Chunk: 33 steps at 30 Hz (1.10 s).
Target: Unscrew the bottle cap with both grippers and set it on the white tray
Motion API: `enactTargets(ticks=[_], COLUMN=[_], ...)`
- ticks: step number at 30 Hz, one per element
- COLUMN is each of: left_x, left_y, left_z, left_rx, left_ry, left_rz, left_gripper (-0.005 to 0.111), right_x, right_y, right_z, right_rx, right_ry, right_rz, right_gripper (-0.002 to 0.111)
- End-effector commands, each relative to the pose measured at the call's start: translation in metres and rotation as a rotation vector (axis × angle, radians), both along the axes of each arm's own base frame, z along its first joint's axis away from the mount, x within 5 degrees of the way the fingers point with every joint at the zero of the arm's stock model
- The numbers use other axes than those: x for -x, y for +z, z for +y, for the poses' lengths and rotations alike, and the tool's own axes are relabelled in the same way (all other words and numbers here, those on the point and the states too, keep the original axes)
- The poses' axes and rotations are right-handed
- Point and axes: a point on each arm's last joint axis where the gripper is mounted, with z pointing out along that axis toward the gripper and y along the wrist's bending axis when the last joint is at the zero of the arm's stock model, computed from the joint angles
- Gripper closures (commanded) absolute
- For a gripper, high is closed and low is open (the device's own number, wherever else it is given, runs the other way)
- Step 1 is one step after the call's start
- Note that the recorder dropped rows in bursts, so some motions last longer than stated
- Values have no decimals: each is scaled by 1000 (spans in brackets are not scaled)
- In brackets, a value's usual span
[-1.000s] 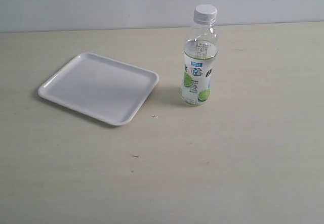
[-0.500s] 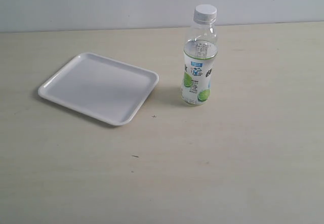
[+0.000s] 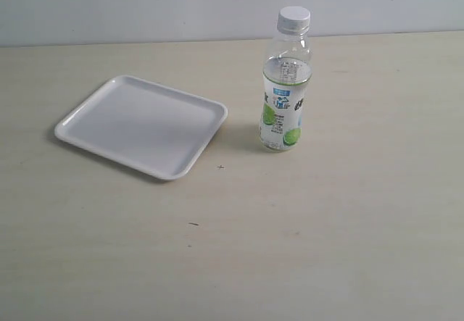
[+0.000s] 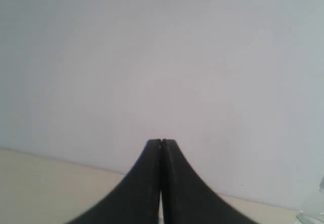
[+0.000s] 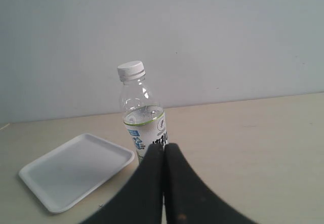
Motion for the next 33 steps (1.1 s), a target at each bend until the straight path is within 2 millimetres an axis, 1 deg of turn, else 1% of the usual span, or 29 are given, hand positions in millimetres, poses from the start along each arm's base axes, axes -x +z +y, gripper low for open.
enactTargets(ticks=[1,2,4,8,12,18,25,26,29,32,33], left_x=[-6,-8,-9,-8,-8,-8,-8,-8,-8,-8,-8], left_y=[-1,-5,-12,-11,-12,-15,-16,-16,-17,-17,-17], left_z=[-1,-1,-1,0,0,0,0,0,0,0,0], left_rx=[-64,-95,-73,-70,-65,5,4,4,10,38,61], left_ry=[6,11,13,13,13,7,9,9,9,6,4], left_rz=[35,76,157,152,159,202,211,213,221,224,227], left_gripper=[107,107,107,107,107,107,107,107,107,107,107], right_x=[0,0,0,0,0,0,0,2,5,10,13], right_y=[-1,-1,-1,-1,-1,0,18,27,37,46,52], right_z=[0,0,0,0,-1,-1,-9,-13,-20,-25,-27], right_rx=[4,4,4,6,44,54,5,-25,-150,-230,-241], right_ry=[-6,-6,-6,-6,-6,-8,-101,-146,-195,-228,-243], right_rz=[-7,-7,-7,-8,-15,-22,-218,-314,-422,-523,-599], right_gripper=[108,108,108,108,108,108,108,108,108,108,108])
